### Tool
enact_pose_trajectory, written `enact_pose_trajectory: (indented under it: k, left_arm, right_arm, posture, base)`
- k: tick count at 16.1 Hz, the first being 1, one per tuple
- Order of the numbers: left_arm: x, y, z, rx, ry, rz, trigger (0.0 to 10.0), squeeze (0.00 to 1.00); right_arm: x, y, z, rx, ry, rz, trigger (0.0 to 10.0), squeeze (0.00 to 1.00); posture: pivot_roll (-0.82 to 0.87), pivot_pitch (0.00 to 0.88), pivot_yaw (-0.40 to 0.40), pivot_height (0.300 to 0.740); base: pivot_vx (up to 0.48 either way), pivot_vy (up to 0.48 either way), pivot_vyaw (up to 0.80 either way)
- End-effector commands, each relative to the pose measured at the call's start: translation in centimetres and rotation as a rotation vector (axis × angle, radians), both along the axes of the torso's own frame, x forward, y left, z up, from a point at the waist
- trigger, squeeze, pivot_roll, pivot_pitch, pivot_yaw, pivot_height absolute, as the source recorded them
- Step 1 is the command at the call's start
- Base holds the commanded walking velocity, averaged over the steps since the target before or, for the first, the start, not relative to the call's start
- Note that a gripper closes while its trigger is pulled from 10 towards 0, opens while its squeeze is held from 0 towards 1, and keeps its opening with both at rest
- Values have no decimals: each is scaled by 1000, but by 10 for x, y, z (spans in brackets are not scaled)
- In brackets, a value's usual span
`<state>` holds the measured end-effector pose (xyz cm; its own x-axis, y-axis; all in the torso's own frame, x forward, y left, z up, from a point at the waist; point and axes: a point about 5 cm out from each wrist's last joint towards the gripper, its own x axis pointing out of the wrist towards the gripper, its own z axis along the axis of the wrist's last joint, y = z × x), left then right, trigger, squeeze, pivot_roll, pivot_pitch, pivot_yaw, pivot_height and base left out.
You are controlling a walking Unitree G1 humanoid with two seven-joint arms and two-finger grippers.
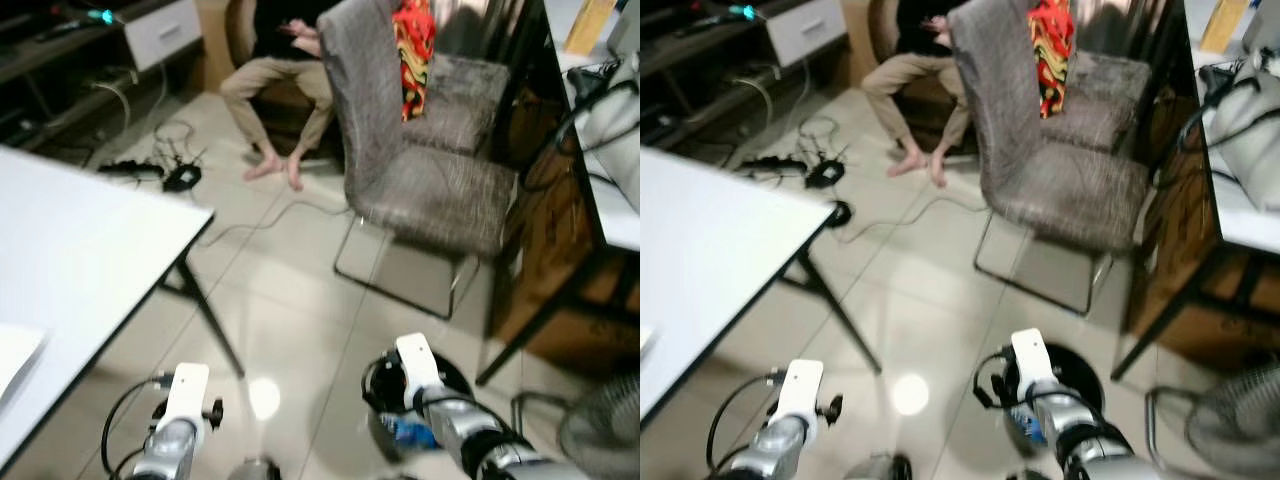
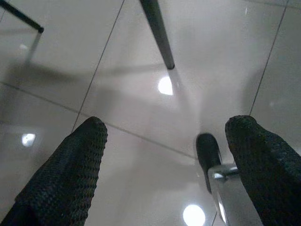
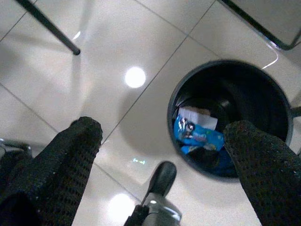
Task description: Picking trash to rubbish bin
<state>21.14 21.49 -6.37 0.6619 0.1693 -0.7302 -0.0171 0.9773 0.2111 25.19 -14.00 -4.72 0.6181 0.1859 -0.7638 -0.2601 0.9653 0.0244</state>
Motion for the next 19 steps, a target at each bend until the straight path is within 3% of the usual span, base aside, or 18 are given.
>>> enact_pose_trajectory:
  k: [1,17,19]
  left_arm:
    - [-3,3,-1,19,13,3,10000,0]
    - [-2,3,-1,38,18,-13,10000,0]
    - [-2,3,-1,40,20,-17,10000,0]
  right_arm:
    - [-2,2,-1,4,12,-1,10000,0]
    - [-3,2,-2,5,14,-2,10000,0]
    - [-3,2,-2,1,15,1,10000,0]
  posture:
    - [-22,49,37,740]
    - [-23,47,43,740]
    - [-23,47,43,740]
  base:
    - [-386,0,0]
    - [-329,0,0]
    - [0,0,0]
